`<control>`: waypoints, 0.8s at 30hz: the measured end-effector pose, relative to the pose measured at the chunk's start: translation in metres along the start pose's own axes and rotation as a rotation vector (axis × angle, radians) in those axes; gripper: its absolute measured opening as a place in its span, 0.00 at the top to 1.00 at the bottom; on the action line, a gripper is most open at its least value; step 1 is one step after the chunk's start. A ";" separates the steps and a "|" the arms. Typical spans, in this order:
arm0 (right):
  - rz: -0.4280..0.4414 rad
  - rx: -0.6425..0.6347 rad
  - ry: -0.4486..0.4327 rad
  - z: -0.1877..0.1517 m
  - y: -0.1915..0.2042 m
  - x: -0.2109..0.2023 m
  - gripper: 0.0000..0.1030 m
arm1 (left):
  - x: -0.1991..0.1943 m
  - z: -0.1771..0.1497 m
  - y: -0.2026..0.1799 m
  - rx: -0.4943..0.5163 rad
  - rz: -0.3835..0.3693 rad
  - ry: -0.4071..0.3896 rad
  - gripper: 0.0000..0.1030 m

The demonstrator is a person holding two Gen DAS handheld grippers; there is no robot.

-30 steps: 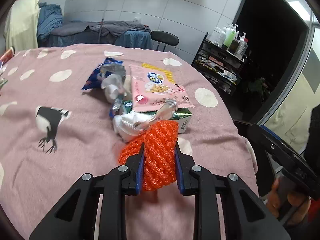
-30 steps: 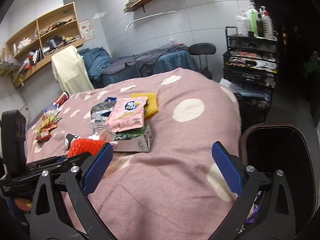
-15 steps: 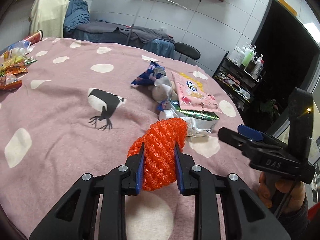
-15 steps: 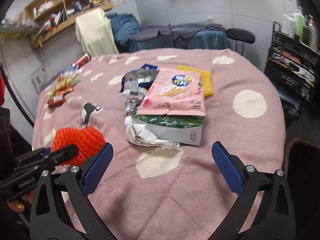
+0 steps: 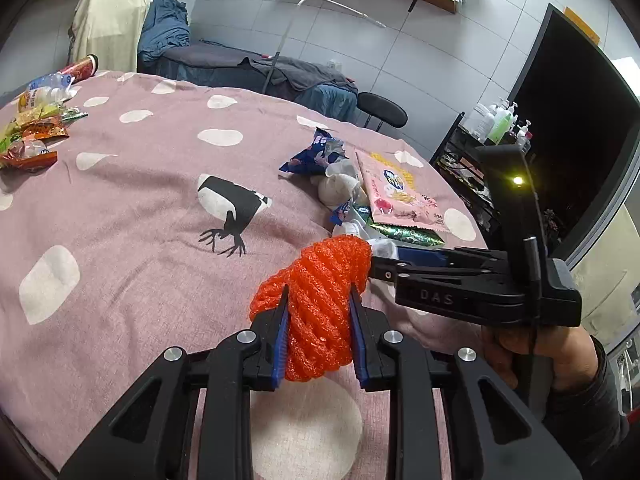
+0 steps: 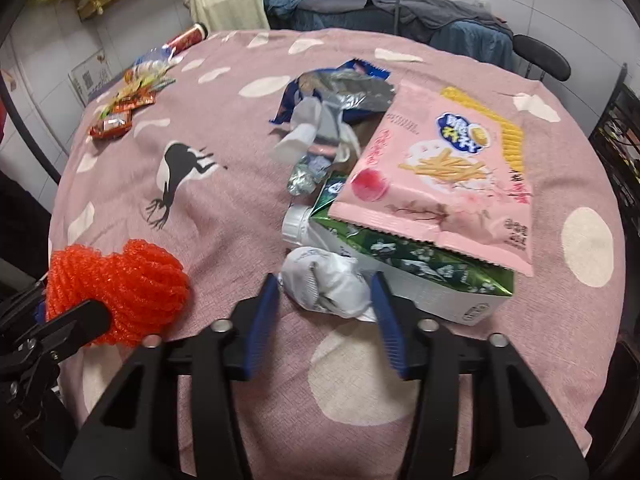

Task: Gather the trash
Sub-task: 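Grasp the orange mesh net with the left tool and lift it, then grasp the silver foil wrapper with the right tool while the left tool holds the net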

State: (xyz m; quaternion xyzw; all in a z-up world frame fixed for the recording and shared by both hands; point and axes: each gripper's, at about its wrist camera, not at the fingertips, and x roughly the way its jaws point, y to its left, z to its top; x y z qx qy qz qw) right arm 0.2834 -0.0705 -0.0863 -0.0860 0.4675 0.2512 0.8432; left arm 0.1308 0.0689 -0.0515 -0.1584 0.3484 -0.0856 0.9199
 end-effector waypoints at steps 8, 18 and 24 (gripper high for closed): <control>0.048 0.042 -0.092 -0.006 -0.007 -0.021 0.72 | -0.001 -0.002 -0.004 0.001 -0.006 -0.005 0.75; 0.046 0.146 -0.272 -0.033 -0.024 -0.073 0.72 | -0.003 -0.003 -0.021 0.015 -0.028 -0.025 0.75; 0.002 0.214 -0.358 -0.056 -0.046 -0.103 0.72 | -0.007 -0.003 -0.035 0.034 -0.054 -0.042 0.75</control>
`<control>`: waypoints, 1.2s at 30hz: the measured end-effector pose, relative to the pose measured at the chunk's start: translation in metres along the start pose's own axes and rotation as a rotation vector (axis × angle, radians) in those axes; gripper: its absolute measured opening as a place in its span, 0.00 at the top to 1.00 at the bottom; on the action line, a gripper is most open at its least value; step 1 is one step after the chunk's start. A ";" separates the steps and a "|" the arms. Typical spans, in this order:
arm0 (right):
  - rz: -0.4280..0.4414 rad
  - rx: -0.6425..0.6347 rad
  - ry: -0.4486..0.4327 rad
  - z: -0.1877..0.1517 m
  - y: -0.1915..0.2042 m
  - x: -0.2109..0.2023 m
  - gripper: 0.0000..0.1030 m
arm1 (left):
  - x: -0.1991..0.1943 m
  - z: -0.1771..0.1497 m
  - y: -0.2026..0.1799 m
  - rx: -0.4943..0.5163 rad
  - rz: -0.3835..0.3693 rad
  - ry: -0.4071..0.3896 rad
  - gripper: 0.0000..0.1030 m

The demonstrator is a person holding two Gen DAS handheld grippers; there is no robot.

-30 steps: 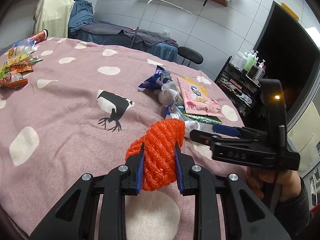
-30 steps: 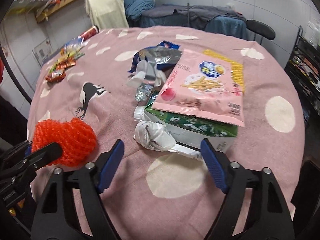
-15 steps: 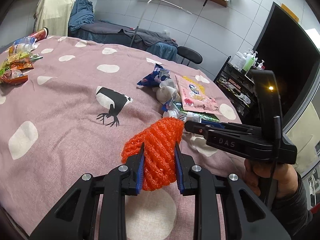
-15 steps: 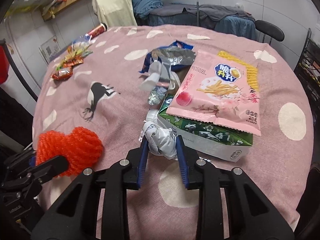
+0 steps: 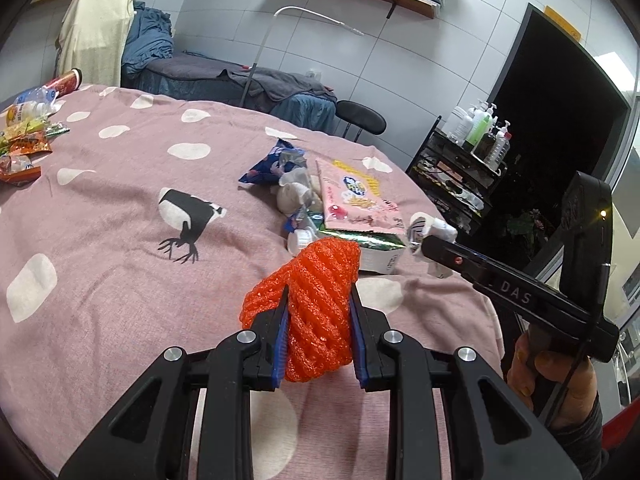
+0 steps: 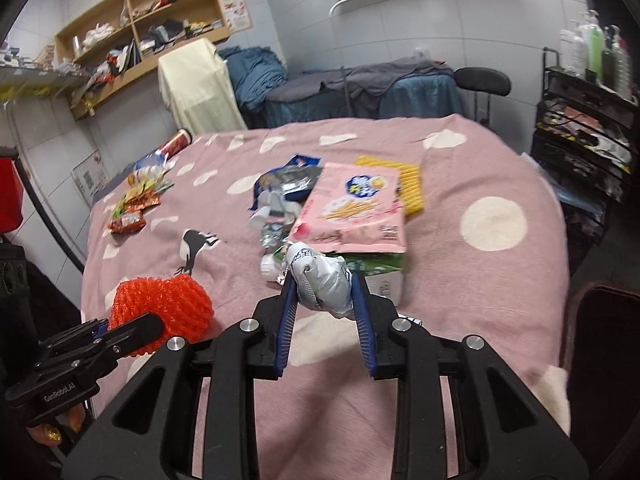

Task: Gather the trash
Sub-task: 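Grasp the silver foil wrapper with the right tool while the left tool holds the net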

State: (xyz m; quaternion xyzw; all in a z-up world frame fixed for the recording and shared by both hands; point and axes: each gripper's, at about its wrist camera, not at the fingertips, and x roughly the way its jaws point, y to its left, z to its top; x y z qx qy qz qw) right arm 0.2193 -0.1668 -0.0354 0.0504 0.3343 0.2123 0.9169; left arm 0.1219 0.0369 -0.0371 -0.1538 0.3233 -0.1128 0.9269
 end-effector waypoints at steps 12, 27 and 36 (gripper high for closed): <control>-0.133 0.120 -0.151 -0.023 -0.058 -0.073 0.72 | 0.008 -0.002 -0.047 0.076 -0.101 -0.001 0.75; -0.383 0.295 -0.239 -0.062 -0.133 -0.121 0.72 | 0.028 -0.009 -0.107 0.181 -0.216 0.032 0.75; -0.490 0.426 -0.202 -0.086 -0.173 -0.126 0.71 | 0.036 -0.014 -0.138 0.247 -0.264 0.045 0.75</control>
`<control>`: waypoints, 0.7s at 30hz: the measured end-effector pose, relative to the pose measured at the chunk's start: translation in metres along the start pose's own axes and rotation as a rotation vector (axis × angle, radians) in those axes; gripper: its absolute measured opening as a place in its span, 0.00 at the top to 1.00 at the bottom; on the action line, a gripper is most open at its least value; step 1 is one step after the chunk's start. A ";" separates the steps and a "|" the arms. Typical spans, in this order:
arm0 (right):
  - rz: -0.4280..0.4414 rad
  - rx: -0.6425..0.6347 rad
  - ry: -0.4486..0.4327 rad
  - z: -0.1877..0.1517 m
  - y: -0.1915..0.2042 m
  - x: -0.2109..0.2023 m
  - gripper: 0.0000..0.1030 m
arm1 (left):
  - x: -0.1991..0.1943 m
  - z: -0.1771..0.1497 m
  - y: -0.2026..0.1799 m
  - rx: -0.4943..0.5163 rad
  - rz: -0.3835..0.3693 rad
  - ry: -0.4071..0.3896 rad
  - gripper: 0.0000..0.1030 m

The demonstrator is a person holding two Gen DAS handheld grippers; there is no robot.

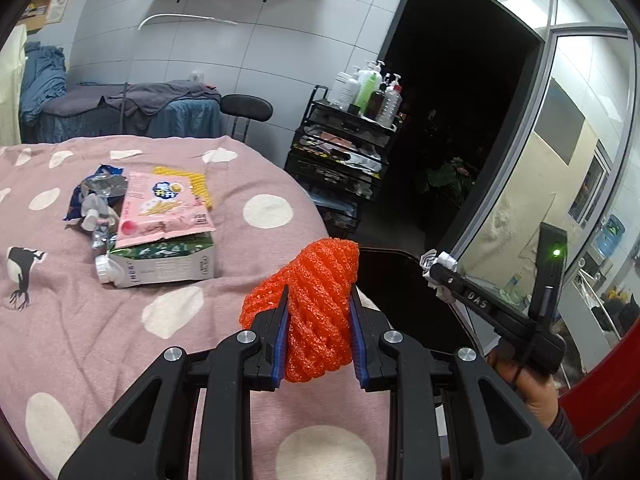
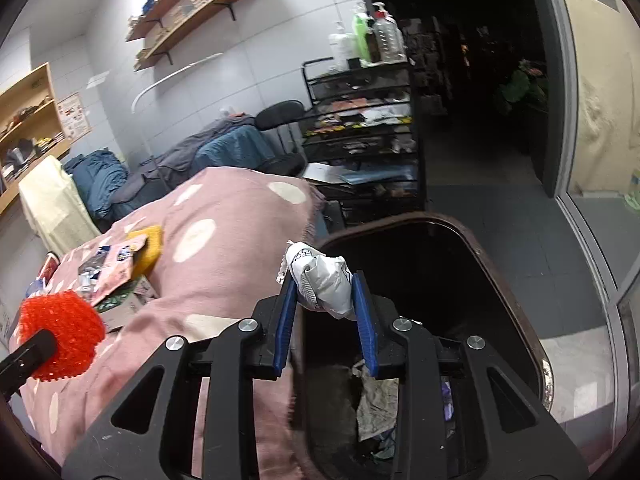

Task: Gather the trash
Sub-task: 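Grasp the silver foil wrapper with the right tool while the left tool holds the net, then carry net and foil wrapper to the bin and open both tools inside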

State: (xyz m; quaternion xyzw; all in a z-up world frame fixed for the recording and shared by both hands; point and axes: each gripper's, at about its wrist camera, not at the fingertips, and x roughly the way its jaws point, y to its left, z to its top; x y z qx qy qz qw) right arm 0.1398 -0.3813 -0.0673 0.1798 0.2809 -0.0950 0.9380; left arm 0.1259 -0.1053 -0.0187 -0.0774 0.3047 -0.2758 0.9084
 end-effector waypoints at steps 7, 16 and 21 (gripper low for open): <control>-0.072 0.038 0.066 -0.012 -0.022 0.020 0.71 | 0.013 0.000 -0.014 0.025 -0.030 0.020 0.75; -0.093 0.067 0.132 -0.030 -0.034 0.041 0.49 | 0.024 0.001 -0.021 0.031 -0.059 0.047 0.75; -0.100 0.077 0.111 -0.031 -0.034 0.039 0.27 | 0.031 0.000 -0.025 0.035 -0.068 0.061 0.75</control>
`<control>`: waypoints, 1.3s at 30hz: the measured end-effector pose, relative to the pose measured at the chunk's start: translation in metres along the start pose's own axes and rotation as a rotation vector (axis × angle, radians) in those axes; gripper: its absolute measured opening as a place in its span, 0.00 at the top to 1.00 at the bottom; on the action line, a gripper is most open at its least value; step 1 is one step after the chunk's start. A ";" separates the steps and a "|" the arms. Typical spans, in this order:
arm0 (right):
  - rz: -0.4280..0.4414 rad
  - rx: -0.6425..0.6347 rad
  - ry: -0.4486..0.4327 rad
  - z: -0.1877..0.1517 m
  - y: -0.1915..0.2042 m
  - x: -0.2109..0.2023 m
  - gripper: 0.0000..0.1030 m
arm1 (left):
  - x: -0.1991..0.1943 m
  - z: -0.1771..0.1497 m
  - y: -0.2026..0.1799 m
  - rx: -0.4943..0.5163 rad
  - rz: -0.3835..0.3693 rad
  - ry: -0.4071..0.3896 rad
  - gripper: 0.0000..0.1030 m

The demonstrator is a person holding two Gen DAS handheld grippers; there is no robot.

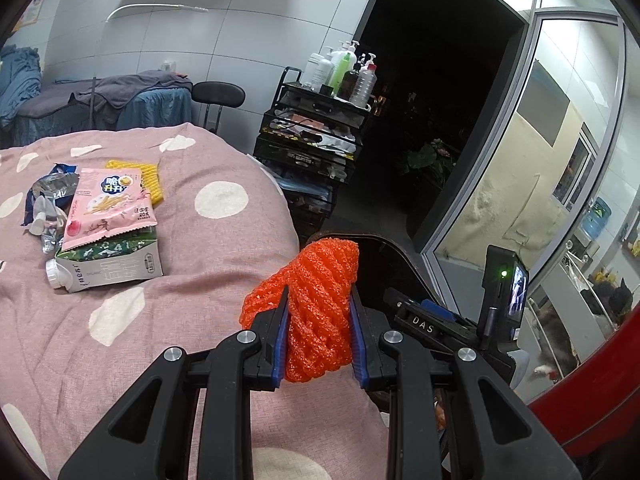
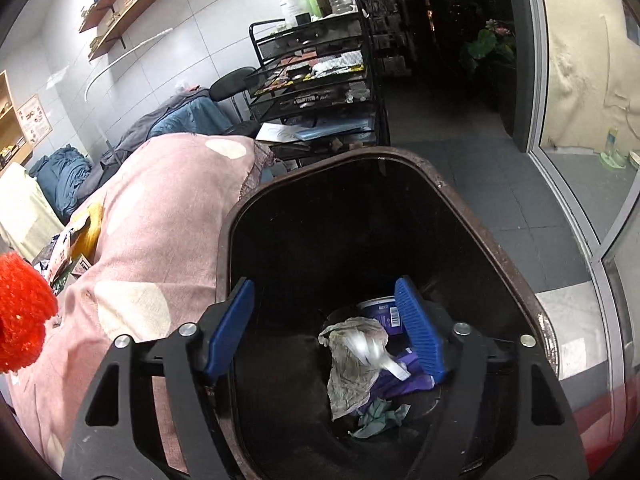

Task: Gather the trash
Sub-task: 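Carry net and foil wrapper to the bin and open both tools inside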

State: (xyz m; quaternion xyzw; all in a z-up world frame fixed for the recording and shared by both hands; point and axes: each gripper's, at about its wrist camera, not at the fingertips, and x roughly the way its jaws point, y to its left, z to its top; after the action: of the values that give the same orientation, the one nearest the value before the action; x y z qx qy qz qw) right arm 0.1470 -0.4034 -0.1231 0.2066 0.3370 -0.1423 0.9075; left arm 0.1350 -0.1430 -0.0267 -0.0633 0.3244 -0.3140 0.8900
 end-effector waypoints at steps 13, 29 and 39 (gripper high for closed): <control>-0.051 0.018 -0.211 0.012 0.004 -0.045 0.11 | 0.021 0.008 -0.020 0.027 -0.059 0.040 0.75; -0.080 0.108 -0.378 0.031 -0.018 -0.090 0.07 | 0.073 0.013 -0.047 0.046 -0.135 0.184 0.75; -0.108 0.142 -0.420 0.044 -0.037 -0.111 0.06 | 0.106 0.009 -0.059 0.078 -0.146 0.295 0.73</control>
State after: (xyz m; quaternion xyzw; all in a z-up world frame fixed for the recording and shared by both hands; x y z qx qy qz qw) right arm 0.0754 -0.4432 -0.0293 0.2174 0.1402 -0.2538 0.9320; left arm 0.1727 -0.2544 -0.0583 -0.0052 0.4335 -0.3960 0.8094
